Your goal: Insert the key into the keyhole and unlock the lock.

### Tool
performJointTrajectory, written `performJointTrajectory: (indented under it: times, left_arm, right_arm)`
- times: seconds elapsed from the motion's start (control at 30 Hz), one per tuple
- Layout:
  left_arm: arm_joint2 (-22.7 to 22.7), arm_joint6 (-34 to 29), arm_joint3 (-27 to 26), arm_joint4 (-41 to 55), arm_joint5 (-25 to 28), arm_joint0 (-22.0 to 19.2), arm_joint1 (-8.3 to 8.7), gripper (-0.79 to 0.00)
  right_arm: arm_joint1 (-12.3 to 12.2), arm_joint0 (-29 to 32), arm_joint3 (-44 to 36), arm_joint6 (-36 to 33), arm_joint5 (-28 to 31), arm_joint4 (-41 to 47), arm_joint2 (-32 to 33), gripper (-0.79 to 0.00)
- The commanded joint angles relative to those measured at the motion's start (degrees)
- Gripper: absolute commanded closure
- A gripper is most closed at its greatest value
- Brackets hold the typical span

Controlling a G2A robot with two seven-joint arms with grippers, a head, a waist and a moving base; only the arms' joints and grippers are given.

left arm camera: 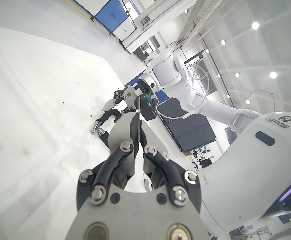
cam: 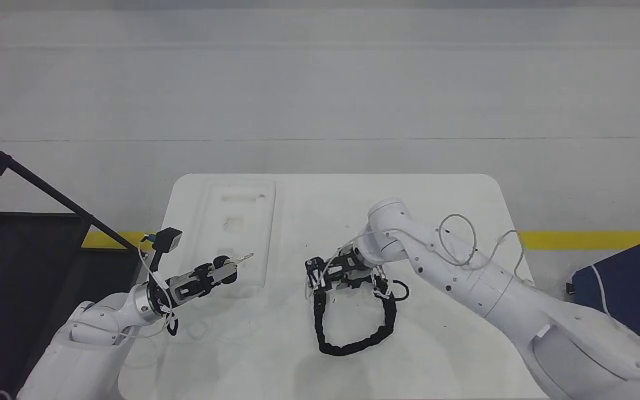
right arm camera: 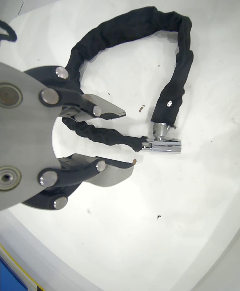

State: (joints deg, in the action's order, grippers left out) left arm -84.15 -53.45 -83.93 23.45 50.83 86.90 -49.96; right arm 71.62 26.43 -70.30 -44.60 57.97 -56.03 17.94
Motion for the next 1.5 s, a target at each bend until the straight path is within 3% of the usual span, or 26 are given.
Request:
performJointTrajectory:
  times: [0.0,0.43,0.6,0.7,0.8,0.93,1.2,1.47]
  left_arm:
    - [0.00,0.00,0.00,0.00,0.00,0.00,0.00,0.000]
    - [0.00,0.00,0.00,0.00,0.00,0.00,0.00,0.000]
    - [0.00,0.00,0.00,0.00,0.00,0.00,0.00,0.000]
    - [0.00,0.00,0.00,0.00,0.00,0.00,0.00,0.000]
    - [0.00,0.00,0.00,0.00,0.00,0.00,0.00,0.000]
    - [0.00,0.00,0.00,0.00,0.00,0.00,0.00,0.000]
    - [0.00,0.00,0.00,0.00,0.00,0.00,0.00,0.000]
    - [0.00,0.00,0.00,0.00,0.00,0.00,0.00,0.000]
  right_arm:
    - [0.38,0.05,0.59,0.76,-0.01,-0.75,-0.28,-0.379]
    - [3.69,0.19,7.15,8.16,-0.71,-6.21,-1.81,-0.345]
    - [5.01,0.48,9.44,10.58,-0.88,-8.20,-2.48,-0.286]
    - [5.73,0.65,10.81,11.65,-0.89,-9.42,-2.86,-0.231]
    - [6.28,0.86,11.81,12.66,-0.93,-10.75,-3.11,0.000]
    - [6.49,0.98,11.12,13.71,-2.22,-14.51,-3.22,0.000]
    - [3.34,2.31,3.55,17.88,-5.00,-22.16,0.31,0.000]
    - [-4.43,9.45,-7.83,26.40,-7.03,-28.21,11.07,0.000]
